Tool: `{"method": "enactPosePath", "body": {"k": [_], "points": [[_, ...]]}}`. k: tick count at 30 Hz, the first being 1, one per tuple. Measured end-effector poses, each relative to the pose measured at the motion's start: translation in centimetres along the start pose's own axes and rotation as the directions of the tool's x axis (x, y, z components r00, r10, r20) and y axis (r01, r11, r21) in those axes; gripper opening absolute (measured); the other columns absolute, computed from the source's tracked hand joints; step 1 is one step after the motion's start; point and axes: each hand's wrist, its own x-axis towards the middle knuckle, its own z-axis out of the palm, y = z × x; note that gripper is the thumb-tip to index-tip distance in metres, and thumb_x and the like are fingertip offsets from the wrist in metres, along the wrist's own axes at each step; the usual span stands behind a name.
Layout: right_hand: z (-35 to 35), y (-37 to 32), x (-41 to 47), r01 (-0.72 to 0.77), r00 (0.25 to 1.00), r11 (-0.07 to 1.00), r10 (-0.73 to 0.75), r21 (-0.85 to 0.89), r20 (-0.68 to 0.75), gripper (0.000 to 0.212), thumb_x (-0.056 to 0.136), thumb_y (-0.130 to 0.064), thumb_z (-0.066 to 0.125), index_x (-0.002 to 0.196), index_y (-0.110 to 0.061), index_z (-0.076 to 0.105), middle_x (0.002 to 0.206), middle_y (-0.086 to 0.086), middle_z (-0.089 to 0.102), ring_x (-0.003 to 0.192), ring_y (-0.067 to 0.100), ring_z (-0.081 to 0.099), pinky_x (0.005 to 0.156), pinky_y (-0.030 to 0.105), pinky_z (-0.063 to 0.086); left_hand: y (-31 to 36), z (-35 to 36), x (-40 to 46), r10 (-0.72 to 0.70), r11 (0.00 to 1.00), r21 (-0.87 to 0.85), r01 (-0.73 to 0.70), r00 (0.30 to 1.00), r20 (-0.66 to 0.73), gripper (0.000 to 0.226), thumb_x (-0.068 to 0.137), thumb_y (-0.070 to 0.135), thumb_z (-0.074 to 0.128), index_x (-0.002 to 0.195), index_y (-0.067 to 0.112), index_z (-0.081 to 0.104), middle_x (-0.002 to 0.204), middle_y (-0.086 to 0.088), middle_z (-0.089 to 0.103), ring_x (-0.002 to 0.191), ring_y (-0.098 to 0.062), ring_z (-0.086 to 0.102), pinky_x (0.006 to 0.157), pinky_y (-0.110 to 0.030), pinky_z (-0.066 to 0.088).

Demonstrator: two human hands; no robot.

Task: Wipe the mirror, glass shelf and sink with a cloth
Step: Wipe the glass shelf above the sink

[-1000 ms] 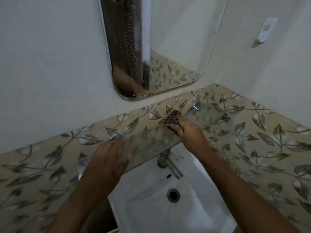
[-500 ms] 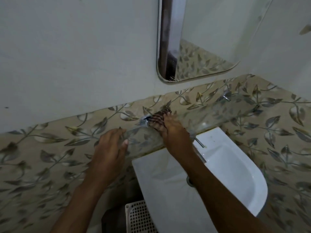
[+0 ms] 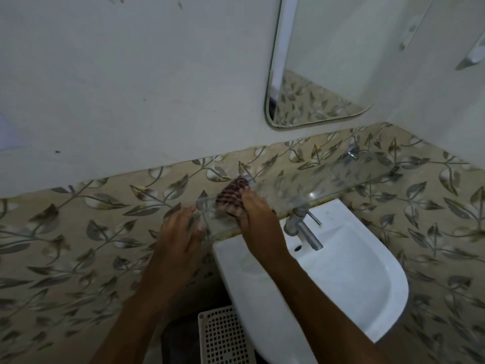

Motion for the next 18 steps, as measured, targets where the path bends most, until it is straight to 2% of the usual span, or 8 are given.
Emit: {"method": "enactPosePath", "body": {"k": [2,3,5,8,10,12,15,18], "points": [[0.1,-0.6,-1.1,0.013,0.995,0.999,-0.017,0.043,0.094,0.061,0.094,-0.032,0.059,0.147,-0.004,0.044,0.152,0.015,0.046,0.144,0.026,0.04,0.121,0.035,0.029,-0.1,-0.1,-0.4,-0.022,1.0,0.0,0.022,1.0,0.022,0.05,0.102,0.043,0.041,0.148,0.021,0.041,0.15,0.0,0.043,0.136,-0.012,0.039,0.108,-0.026,0.029],[-0.1,-0.9,-1.3,0.012,0.995,0.999,-0.017,0.046,0.1,0.064,0.094,-0.04,0.048,0.147,-0.005,0.044,0.152,0.014,0.046,0.144,0.025,0.04,0.121,0.031,0.026,-0.1,-0.1,-0.5,-0.032,0.999,-0.001,0.032,0.999,0.03,0.053,0.102,0.045,0.039,0.149,0.02,0.04,0.151,-0.001,0.042,0.138,-0.015,0.038,0.109,-0.027,0.029],[-0.1,-1.0,-1.2,0.025,0.996,0.999,-0.028,0.034,0.088,0.062,0.096,-0.04,0.032,0.144,-0.005,0.048,0.148,0.014,0.051,0.14,0.026,0.045,0.118,0.027,0.026,0.2,-0.3,-0.5,-0.034,0.999,-0.005,0.034,0.999,0.03,0.055,0.103,0.048,0.036,0.149,0.019,0.04,0.152,-0.002,0.042,0.14,-0.017,0.038,0.108,-0.027,0.028],[0.6,-1.0,0.6,0.042,0.998,0.999,-0.042,0.016,0.039,0.046,0.1,-0.021,0.047,0.143,-0.005,0.05,0.147,0.013,0.053,0.138,0.026,0.048,0.118,0.039,0.036,0.9,-0.6,0.1,-0.013,1.0,-0.019,0.013,1.0,0.025,0.047,0.106,0.039,0.038,0.148,0.018,0.04,0.149,-0.001,0.042,0.138,-0.017,0.038,0.104,-0.024,0.027],[1.6,-1.8,1.3,0.013,1.0,1.0,-0.012,0.005,-0.025,0.046,0.096,-0.009,0.059,0.141,-0.002,0.052,0.144,0.016,0.055,0.135,0.028,0.051,0.116,0.04,0.039,1.3,-0.7,0.5,-0.02,1.0,-0.021,0.021,1.0,0.017,0.047,0.106,0.035,0.036,0.15,0.018,0.038,0.151,-0.001,0.04,0.139,-0.015,0.036,0.105,-0.023,0.025],[2.4,-3.1,0.6,0.063,0.994,0.998,-0.065,-0.024,-0.092,0.045,0.088,-0.006,0.066,0.132,0.004,0.058,0.133,0.021,0.063,0.124,0.032,0.061,0.108,0.04,0.044,1.6,-0.8,0.8,-0.025,0.999,-0.033,0.025,1.0,0.001,0.047,0.106,0.034,0.035,0.15,0.018,0.036,0.151,0.0,0.04,0.139,-0.014,0.036,0.107,-0.023,0.025],[1.0,-4.7,-1.7,0.249,0.966,0.968,-0.247,-0.023,0.07,0.052,0.089,-0.01,0.065,0.138,0.003,0.051,0.14,0.02,0.058,0.132,0.031,0.054,0.113,0.039,0.036,1.5,-1.1,1.0,-0.037,0.998,-0.054,0.035,0.999,-0.032,0.045,0.106,0.03,0.036,0.15,0.017,0.038,0.147,-0.001,0.042,0.131,-0.01,0.039,0.105,-0.022,0.028],[0.0,-2.7,-1.5,0.188,0.967,0.982,-0.189,0.021,0.172,0.062,0.089,-0.012,0.069,0.146,-0.004,0.045,0.15,0.015,0.048,0.141,0.028,0.042,0.119,0.04,0.031,1.0,-1.6,0.8,-0.027,0.998,-0.057,0.025,0.999,-0.035,0.045,0.106,0.029,0.038,0.149,0.016,0.04,0.147,-0.003,0.043,0.134,-0.014,0.04,0.107,-0.023,0.029]]}}
